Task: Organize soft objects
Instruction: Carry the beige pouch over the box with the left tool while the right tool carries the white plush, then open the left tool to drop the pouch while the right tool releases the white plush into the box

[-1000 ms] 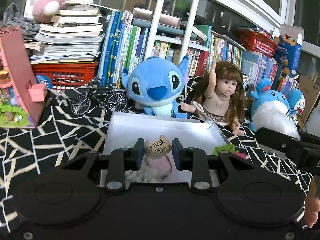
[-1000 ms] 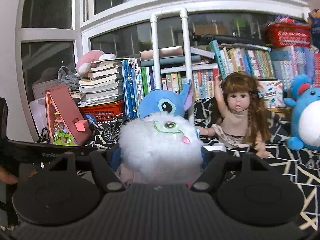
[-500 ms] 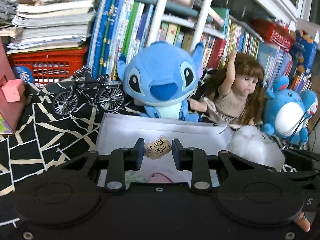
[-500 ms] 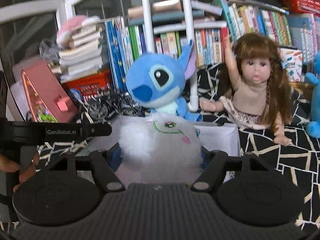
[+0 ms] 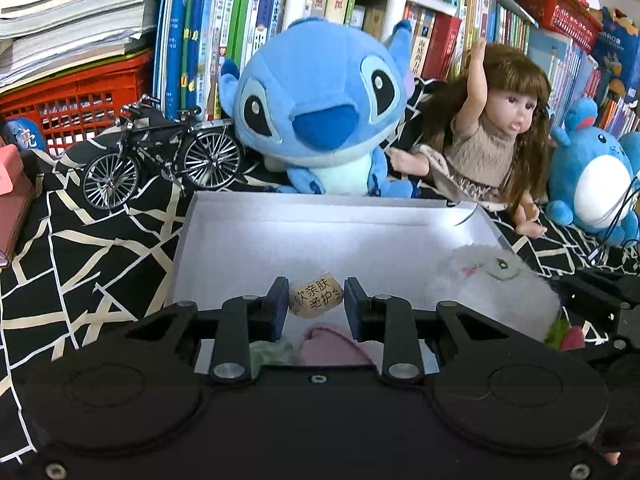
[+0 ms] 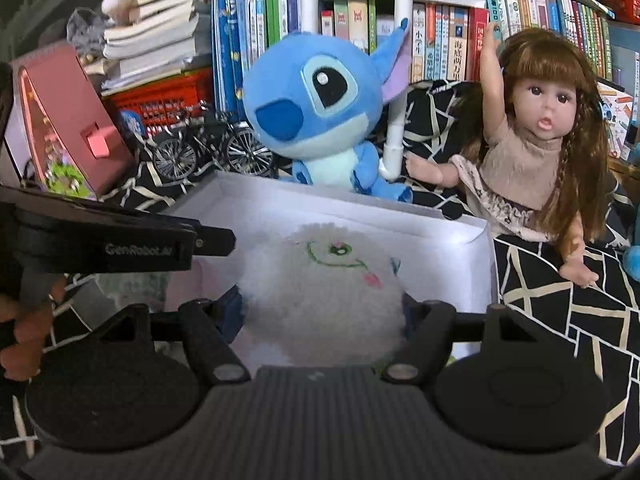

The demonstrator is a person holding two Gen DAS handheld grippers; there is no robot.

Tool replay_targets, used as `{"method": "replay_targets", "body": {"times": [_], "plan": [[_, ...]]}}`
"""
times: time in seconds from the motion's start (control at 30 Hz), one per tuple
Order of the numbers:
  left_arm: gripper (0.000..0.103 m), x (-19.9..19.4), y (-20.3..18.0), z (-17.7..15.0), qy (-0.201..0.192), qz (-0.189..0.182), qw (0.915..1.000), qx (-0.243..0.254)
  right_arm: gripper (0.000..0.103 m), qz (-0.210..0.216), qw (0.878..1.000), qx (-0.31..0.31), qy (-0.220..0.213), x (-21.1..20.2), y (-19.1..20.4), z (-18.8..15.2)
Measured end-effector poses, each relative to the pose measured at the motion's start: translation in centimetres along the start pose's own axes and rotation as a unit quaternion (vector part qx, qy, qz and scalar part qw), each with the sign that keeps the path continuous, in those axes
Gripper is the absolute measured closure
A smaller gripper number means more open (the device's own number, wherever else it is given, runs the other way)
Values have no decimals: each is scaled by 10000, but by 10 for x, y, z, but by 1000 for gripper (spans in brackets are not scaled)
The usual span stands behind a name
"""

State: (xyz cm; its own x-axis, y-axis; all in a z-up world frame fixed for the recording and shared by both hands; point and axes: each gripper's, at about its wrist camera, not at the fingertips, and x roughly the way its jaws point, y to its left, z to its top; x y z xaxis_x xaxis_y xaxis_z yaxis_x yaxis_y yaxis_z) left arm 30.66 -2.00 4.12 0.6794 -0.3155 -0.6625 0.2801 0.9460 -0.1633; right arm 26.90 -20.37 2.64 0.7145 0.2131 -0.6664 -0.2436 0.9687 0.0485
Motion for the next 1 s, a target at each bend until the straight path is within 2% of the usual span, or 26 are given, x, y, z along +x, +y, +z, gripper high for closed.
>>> {"method": "replay_targets", "body": {"times": [0.43,1.0], "plan": [[74,9,0,-5,194,-64,9998,88,30,-32,9995,-82,305,15,-2,-3],[74,14,2,-8,240,-73,9997,72,29,-49,9991,-124,413,22,-2,-5]]}}
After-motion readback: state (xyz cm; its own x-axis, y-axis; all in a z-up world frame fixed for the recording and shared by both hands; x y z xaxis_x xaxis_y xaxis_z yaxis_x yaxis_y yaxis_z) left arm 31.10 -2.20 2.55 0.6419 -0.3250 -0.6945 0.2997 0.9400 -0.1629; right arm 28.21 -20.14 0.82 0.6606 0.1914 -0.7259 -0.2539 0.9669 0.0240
